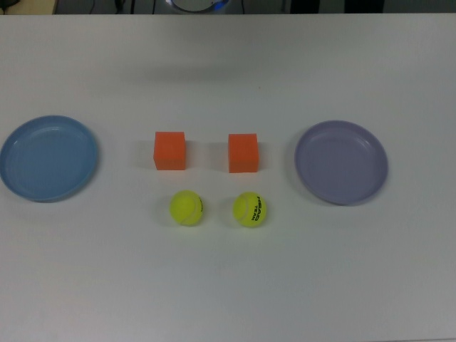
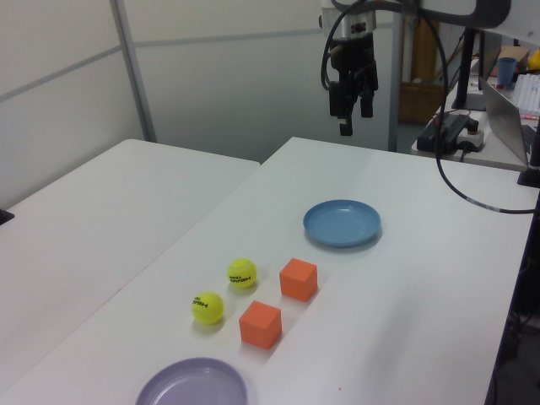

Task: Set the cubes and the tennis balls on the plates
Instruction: 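Lower the open gripper onto the orange cube nearest the blue plate, then grasp the orange cube and carry it over the blue plate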

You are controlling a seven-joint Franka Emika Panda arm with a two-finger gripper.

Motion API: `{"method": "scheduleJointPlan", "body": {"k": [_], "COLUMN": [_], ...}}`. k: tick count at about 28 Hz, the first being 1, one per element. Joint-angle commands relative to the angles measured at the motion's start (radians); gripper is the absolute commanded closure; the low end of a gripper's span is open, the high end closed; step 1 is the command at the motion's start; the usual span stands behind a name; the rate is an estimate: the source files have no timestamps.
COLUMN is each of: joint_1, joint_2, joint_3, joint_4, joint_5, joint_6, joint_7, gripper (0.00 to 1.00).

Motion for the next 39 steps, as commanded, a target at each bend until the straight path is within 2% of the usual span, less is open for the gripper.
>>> {"method": "scheduleJointPlan", "body": {"k": [1,5,8,12,14,16,21,27,39], "joint_1": [0.009,0.009,0.011,0.011,0.012,0.033,0.064,0.081,0.096], "joint_2": [0.041,0.098,0.134,0.198,0.223,0.267,0.349,0.402,0.461], "joint_3": [0.074,0.115,0.124,0.163,0.176,0.193,0.193,0.195,0.195], "joint_4": [-0.009,-0.011,-0.011,-0.027,-0.038,-0.061,-0.087,-0.130,-0.144], "joint_5": [-0.009,-0.016,-0.024,-0.055,-0.078,-0.139,-0.220,-0.273,-0.302], "joint_6": [0.009,0.035,0.064,0.115,0.148,0.193,0.269,0.337,0.368], "joint_7": [0.024,0.027,0.027,0.033,0.034,0.042,0.112,0.156,0.176], "gripper": [0.00,0.00,0.00,0.00,0.00,0.00,0.00,0.00,0.00]}}
